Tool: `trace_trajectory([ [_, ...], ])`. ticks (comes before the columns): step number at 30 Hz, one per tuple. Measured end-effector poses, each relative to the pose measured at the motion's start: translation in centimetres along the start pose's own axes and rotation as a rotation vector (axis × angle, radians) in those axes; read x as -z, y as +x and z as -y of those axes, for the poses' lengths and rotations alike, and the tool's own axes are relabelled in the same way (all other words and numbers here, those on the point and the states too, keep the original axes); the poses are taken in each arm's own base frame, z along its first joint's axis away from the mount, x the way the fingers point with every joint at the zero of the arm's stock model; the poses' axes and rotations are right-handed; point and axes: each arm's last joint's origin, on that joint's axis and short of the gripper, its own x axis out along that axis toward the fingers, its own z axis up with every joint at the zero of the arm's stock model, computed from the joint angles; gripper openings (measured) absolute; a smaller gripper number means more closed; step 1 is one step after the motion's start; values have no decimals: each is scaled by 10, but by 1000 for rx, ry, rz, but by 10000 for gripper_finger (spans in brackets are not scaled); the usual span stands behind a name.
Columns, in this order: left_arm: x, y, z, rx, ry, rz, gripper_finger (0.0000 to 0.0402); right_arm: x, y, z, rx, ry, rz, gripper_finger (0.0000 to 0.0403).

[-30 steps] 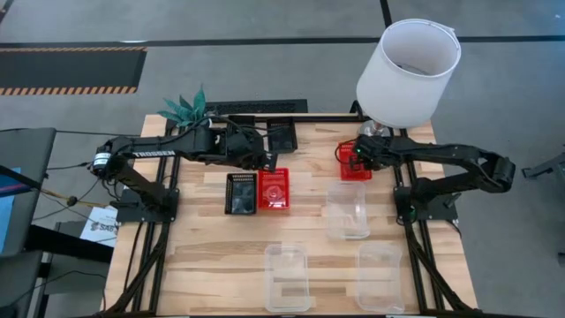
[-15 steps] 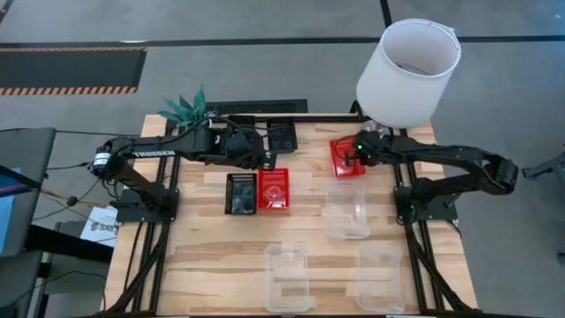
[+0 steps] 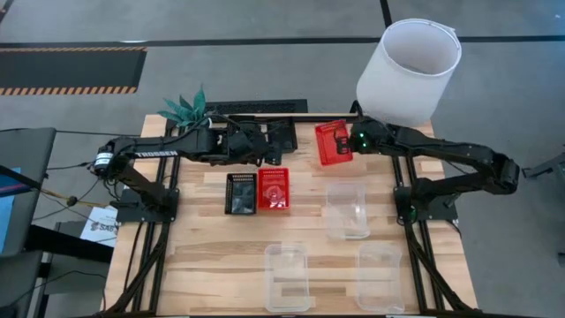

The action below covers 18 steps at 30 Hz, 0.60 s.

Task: Stack baskets by color
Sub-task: Stack the red bin on top of the left red bin

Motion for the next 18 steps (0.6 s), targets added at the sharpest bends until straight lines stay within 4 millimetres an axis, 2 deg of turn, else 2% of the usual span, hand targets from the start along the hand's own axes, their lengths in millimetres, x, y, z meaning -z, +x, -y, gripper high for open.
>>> trace_trajectory([
  [8, 0, 20, 1, -51, -39, 55, 190, -10, -24, -31, -158, -19, 68, 7],
  [15, -5, 44, 12, 40, -39, 75, 190, -13, -40, -52, -276, -27, 106, 7],
  [18, -8, 44, 16, 80, -38, 104, 190, -13, -42, -55, -292, -30, 109, 7],
])
